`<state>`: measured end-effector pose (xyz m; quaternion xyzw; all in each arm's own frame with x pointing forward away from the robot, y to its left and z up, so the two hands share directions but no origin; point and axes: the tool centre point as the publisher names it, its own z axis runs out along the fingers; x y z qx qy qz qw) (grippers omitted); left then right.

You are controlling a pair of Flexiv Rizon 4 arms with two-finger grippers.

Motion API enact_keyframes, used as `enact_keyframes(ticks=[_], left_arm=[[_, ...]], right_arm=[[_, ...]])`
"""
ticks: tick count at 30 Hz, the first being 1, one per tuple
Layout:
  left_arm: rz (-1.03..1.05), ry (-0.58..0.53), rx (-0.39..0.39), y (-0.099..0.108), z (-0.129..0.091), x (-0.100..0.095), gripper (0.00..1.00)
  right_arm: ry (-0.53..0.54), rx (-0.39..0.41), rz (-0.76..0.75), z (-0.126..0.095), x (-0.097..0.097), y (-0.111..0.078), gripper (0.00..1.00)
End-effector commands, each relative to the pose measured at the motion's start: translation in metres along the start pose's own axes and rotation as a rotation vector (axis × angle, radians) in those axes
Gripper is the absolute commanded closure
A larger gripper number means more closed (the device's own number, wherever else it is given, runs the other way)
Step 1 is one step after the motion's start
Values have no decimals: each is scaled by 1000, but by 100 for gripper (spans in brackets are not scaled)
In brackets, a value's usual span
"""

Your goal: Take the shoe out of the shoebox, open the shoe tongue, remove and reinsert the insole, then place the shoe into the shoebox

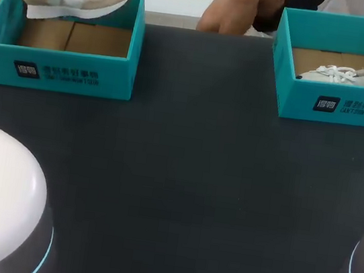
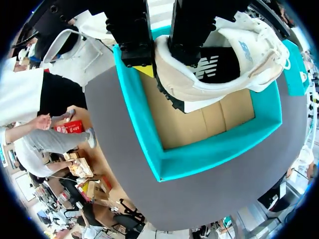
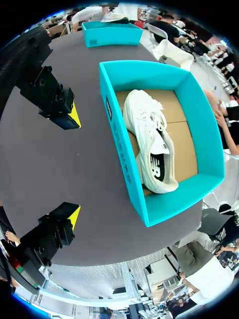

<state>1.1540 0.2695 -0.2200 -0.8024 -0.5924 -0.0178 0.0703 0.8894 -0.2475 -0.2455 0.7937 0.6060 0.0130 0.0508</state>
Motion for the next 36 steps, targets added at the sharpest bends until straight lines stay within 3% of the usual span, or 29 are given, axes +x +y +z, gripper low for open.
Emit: enact_keyframes(ticks=[1, 8, 24, 36], left_arm=[[-16, 71, -61, -49, -51, -18, 100], [-88, 37, -112, -67, -77, -22, 100], [-88, 37, -112, -67, -77, -22, 100], [-190, 89, -172, -139, -92, -78, 100]], right_arm=[[1, -2, 1, 0, 0, -1, 0], [1, -2, 1, 0, 0, -1, 0], [1, -2, 1, 0, 0, -1, 0], [1, -2, 1, 0, 0, -1, 0]])
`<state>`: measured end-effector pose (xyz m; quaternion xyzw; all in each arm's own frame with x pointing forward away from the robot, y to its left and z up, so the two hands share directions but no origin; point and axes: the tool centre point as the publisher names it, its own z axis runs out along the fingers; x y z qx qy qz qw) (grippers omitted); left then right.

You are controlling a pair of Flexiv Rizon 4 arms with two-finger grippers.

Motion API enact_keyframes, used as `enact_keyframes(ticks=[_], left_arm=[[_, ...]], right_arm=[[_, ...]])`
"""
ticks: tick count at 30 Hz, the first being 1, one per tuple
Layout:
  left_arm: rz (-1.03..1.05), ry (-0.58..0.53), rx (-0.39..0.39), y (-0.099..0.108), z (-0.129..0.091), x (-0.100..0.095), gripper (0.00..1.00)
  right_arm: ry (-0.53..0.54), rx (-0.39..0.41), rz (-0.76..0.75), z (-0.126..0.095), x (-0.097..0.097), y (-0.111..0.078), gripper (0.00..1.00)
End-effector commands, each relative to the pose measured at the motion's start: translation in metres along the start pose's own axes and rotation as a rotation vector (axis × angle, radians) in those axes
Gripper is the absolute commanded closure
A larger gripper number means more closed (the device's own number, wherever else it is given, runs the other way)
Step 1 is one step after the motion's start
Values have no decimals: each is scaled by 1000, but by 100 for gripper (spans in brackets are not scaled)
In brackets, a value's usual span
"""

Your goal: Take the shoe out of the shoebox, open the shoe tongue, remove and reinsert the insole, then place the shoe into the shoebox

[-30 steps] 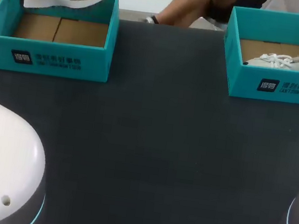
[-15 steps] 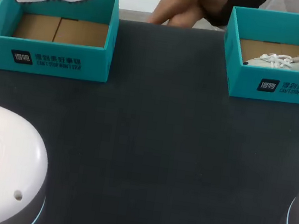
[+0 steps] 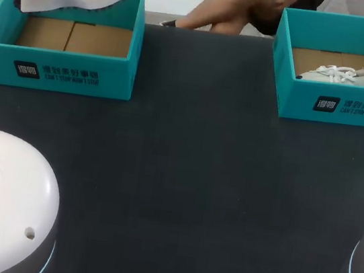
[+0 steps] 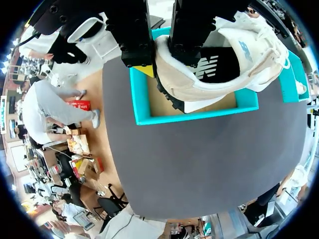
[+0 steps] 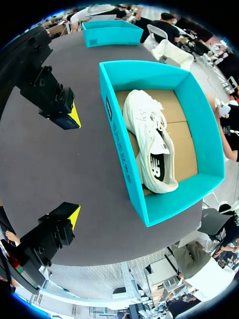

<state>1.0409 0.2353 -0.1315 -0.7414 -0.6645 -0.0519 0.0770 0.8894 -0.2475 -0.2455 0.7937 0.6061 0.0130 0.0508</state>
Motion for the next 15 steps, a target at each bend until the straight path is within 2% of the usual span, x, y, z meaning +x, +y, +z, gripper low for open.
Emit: enact_keyframes(ticks=[1, 5, 11, 15], left_arm=[[-5, 25, -165, -41, -9, -21, 100], [19, 34, -164, -57, -12, -50, 100], [36, 78, -189, -85, -19, -105, 100], [63, 85, -178, -102, -25, -133, 100]], right_arm=[[1, -2, 1, 0, 0, -1, 0], [1, -2, 1, 0, 0, -1, 0], [1, -2, 1, 0, 0, -1, 0], [1, -2, 1, 0, 0, -1, 0]])
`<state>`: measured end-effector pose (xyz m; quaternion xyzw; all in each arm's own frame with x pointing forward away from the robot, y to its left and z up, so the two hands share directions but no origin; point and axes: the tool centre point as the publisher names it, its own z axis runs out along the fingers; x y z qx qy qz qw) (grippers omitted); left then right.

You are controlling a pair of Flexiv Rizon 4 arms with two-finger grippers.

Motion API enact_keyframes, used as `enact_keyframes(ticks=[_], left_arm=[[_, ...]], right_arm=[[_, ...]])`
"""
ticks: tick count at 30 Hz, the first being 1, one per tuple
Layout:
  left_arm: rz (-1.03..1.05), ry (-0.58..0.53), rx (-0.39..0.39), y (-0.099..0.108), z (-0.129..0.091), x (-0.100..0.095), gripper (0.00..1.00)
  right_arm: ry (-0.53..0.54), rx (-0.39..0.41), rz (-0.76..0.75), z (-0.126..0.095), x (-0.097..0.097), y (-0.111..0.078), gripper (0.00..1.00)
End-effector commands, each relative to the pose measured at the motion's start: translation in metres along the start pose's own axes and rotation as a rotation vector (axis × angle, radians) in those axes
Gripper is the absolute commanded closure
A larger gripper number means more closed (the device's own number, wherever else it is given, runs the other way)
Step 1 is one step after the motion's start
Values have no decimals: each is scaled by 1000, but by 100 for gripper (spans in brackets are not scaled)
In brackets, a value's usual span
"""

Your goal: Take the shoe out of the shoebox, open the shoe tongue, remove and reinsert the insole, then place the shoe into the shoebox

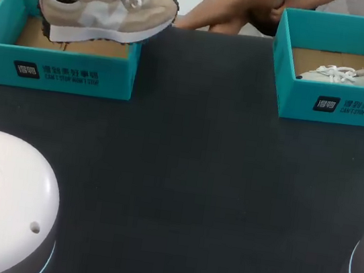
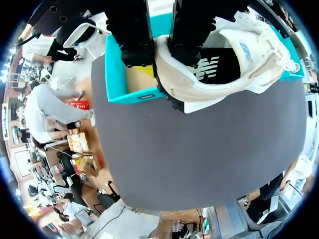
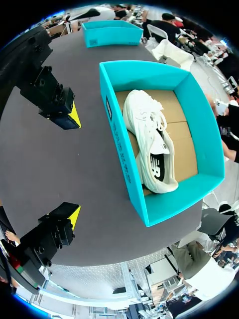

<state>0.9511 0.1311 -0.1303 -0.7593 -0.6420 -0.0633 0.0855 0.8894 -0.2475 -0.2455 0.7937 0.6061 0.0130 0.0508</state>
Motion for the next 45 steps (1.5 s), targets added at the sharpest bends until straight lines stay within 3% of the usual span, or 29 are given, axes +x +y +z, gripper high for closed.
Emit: enact_keyframes(ticks=[1, 12, 32, 37, 45], left_arm=[[-7, 56, -176, -26, -9, -28, 100], [5, -4, -190, -58, -22, -72, 100], [5, -4, -190, -58, -22, -72, 100], [27, 38, -158, -85, -19, -98, 100], [83, -1, -111, -123, -12, -150, 100]], right_arm=[[1, -2, 1, 0, 0, -1, 0], [1, -2, 1, 0, 0, -1, 0], [1, -2, 1, 0, 0, -1, 0], [1, -2, 1, 0, 0, -1, 0], [1, -2, 1, 0, 0, -1, 0]])
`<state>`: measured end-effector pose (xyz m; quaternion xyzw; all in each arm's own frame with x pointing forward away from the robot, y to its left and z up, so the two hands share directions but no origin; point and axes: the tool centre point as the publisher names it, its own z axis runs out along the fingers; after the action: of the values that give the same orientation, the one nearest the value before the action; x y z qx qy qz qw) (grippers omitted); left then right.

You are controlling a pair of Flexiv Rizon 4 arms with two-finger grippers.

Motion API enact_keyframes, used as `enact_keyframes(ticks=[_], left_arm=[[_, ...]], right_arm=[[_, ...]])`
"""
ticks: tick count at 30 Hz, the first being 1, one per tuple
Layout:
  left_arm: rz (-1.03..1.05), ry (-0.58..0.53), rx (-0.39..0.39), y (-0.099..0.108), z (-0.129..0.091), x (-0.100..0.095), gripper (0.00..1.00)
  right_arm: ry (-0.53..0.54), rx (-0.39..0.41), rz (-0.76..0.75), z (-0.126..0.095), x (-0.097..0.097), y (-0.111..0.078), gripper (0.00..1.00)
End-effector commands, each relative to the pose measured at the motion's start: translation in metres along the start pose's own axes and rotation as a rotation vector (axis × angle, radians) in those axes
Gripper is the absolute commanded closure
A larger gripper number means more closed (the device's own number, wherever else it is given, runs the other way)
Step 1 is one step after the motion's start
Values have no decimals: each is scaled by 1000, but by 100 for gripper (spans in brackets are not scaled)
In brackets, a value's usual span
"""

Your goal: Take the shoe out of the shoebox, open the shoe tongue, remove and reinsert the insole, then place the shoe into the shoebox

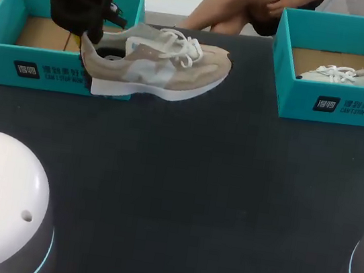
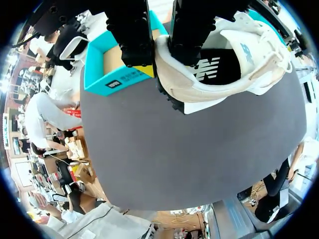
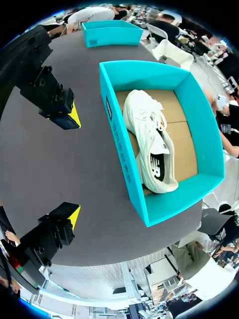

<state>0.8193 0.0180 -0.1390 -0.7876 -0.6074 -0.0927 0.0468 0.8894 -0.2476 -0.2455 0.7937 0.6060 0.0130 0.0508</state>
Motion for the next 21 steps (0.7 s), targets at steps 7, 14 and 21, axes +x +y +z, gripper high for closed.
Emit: enact_keyframes(ticks=[7, 14, 21], left_arm=[[43, -51, 32, -39, -2, -66, 100], [55, -37, 10, -61, -4, -104, 100], [18, -49, 18, -74, -3, -113, 100]], right_arm=[[1, -2, 1, 0, 0, -1, 0], [1, -2, 1, 0, 0, -1, 0], [1, -2, 1, 0, 0, -1, 0]])
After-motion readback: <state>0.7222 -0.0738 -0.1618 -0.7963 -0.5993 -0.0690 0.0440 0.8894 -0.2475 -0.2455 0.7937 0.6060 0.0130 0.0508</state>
